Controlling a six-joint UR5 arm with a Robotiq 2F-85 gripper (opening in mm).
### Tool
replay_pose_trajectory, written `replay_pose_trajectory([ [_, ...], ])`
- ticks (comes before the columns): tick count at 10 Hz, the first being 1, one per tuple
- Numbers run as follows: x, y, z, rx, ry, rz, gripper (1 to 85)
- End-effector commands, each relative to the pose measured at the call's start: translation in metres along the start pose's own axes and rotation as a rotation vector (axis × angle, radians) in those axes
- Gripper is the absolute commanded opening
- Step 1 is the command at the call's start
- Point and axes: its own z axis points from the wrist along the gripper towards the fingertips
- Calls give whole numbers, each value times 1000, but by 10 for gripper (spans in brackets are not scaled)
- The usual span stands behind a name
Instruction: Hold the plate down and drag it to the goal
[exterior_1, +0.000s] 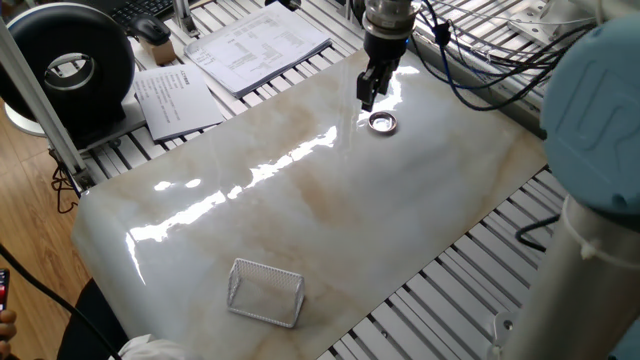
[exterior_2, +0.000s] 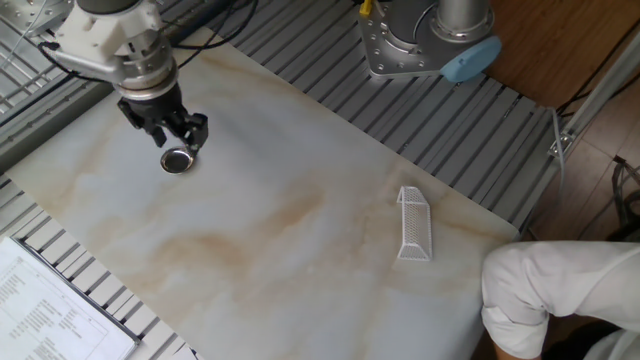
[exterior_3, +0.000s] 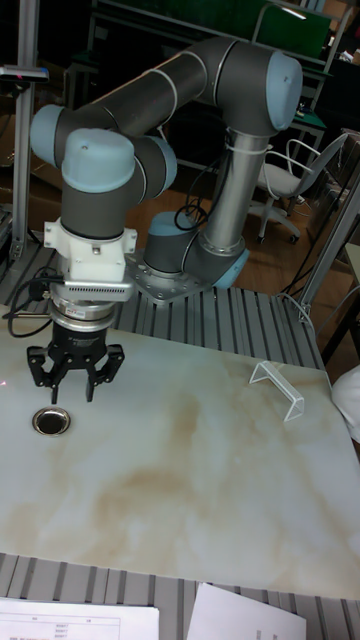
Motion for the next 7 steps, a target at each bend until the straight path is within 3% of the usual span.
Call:
replay_pose_trajectory([
  [1,-2,-31,13,16,-28,-21,510],
  [3,8,-57,30,-5,-41,-54,520],
  [5,6,-48,31,-51,-57,-29,557],
  [6,14,-60,32,-6,-28,-4,500],
  [7,11,-59,34,-13,-37,0,473],
])
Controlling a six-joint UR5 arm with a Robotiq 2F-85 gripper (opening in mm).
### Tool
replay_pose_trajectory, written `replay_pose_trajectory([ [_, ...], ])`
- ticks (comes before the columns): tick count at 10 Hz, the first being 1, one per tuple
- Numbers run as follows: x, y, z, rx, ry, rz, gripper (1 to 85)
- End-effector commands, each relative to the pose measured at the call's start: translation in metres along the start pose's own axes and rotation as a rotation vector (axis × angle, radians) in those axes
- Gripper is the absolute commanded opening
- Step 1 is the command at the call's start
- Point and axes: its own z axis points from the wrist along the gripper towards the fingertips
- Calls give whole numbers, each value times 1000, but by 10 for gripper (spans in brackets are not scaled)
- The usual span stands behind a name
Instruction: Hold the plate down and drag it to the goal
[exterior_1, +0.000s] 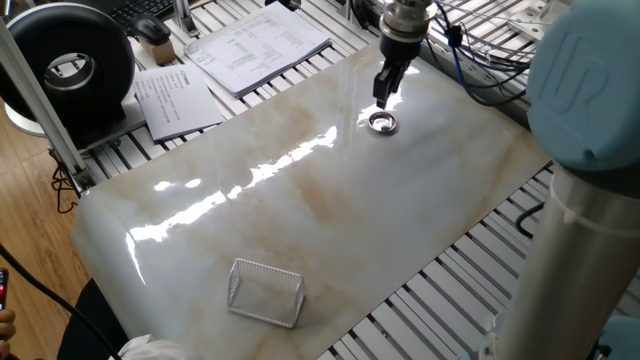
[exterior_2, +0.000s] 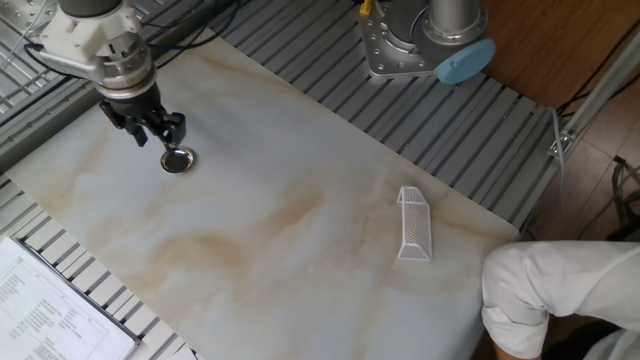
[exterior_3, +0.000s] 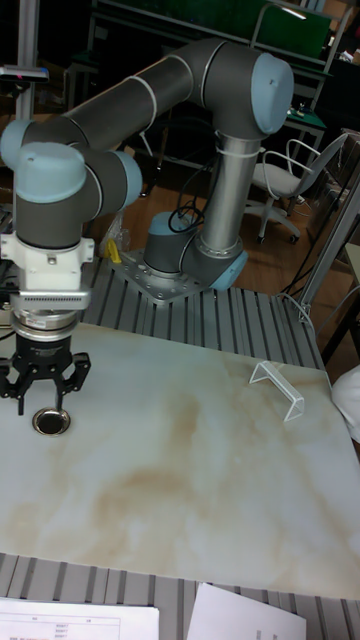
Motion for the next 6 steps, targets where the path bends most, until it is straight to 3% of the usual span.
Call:
replay_pose_trajectory([
  [1,-3,-11,15,-7,-19,23,473],
  [2,-3,-19,24,-2,-31,11,473],
  [4,2,-15,20,-18,-22,20,473],
  [5,0,-2,19,-71,-32,46,470],
  [6,-4,5,20,-93,-43,61,470],
])
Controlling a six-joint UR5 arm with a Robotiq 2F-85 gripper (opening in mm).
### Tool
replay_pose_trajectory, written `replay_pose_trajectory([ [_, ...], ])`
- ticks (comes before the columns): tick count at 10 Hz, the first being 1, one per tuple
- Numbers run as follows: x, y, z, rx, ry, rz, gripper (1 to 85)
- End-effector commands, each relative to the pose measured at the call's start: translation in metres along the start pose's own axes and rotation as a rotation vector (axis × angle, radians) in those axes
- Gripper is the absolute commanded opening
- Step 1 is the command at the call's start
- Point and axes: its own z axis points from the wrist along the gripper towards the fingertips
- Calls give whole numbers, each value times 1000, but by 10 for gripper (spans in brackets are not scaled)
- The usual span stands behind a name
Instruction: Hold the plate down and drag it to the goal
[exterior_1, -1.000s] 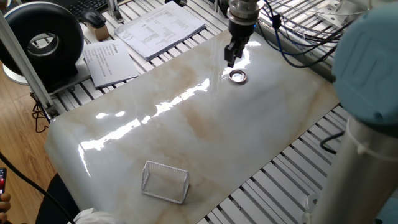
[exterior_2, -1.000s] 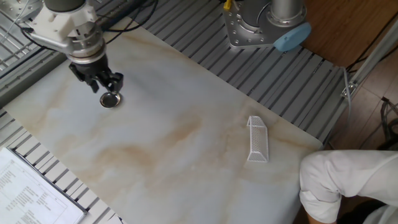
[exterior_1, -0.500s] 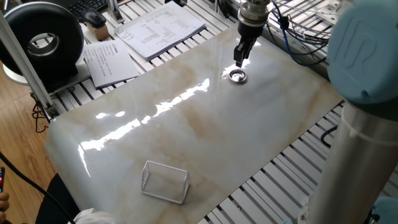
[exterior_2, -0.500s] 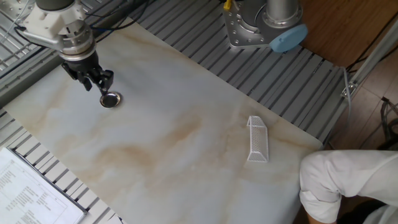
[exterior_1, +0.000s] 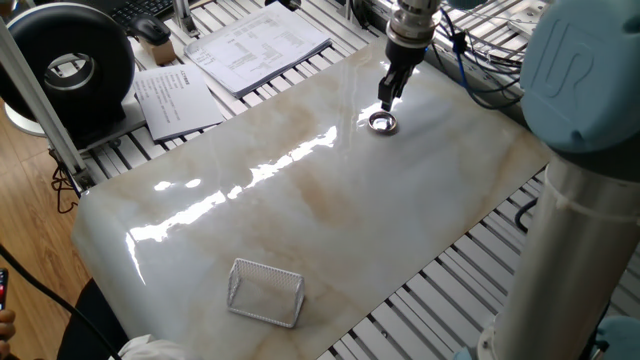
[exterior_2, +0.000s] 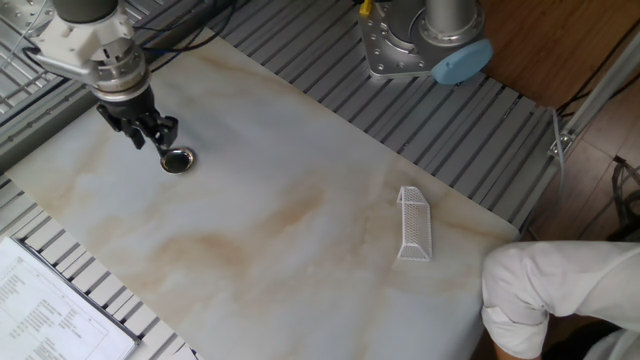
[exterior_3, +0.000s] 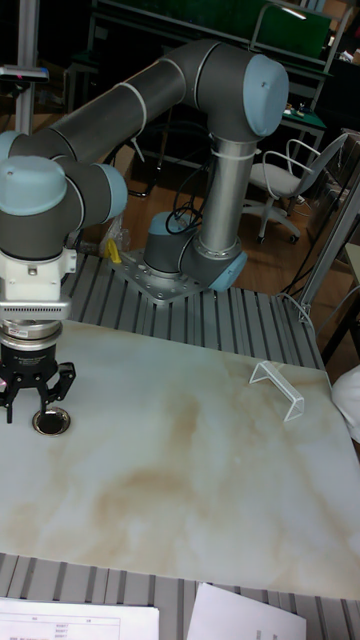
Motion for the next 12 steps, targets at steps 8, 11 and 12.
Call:
replay_pose_trajectory([
  [8,3,3,13,-29,-17,42,417],
  [11,6,4,14,-39,-11,56,407],
  [12,7,6,13,-44,-9,58,400],
])
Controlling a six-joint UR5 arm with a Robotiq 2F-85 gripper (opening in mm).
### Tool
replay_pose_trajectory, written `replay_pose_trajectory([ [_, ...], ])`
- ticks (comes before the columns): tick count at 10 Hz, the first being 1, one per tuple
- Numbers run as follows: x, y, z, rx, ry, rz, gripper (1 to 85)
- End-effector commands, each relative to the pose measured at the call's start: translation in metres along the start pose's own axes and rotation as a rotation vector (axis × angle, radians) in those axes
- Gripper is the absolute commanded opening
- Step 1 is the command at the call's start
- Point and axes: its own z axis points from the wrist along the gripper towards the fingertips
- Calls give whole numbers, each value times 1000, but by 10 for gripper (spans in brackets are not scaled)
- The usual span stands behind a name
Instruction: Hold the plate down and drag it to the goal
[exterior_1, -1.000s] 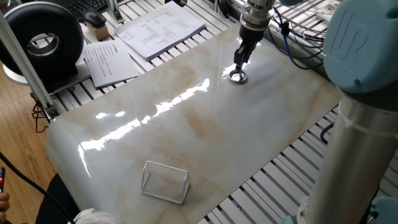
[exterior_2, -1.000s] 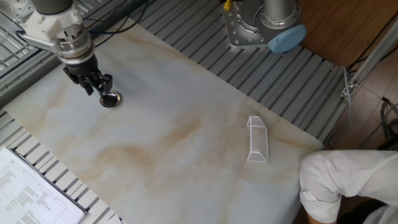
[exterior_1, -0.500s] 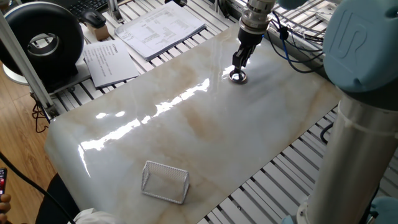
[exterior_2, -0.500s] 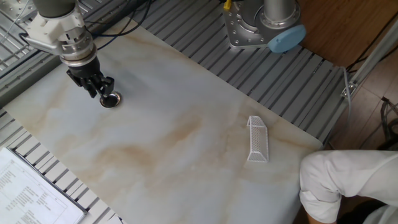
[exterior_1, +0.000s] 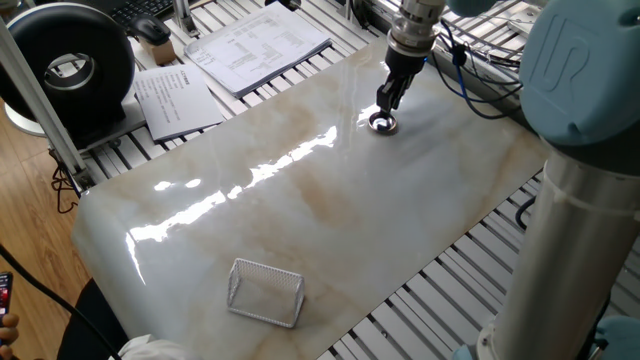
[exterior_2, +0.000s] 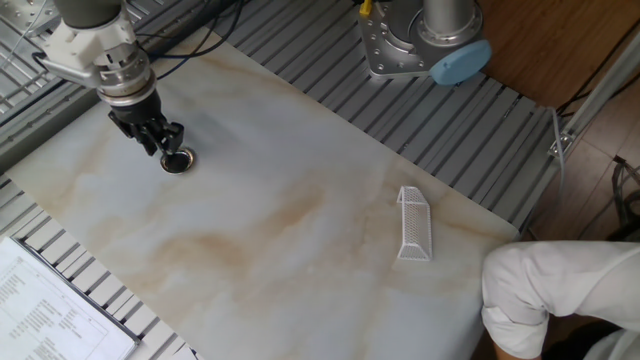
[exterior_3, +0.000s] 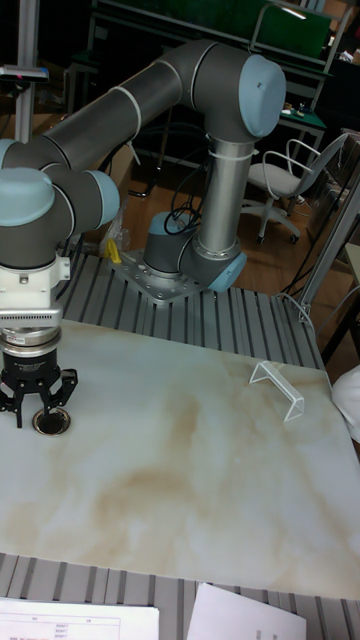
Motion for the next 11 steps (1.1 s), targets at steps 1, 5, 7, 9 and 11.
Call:
replay_pose_trajectory([
  [1,1,4,-1,-26,-7,14,393],
  [5,3,11,5,-40,-12,23,390],
  [7,1,9,5,-30,-19,19,383],
  [9,-3,9,4,-31,-30,15,337],
  [11,-3,11,-1,-40,-20,25,140],
])
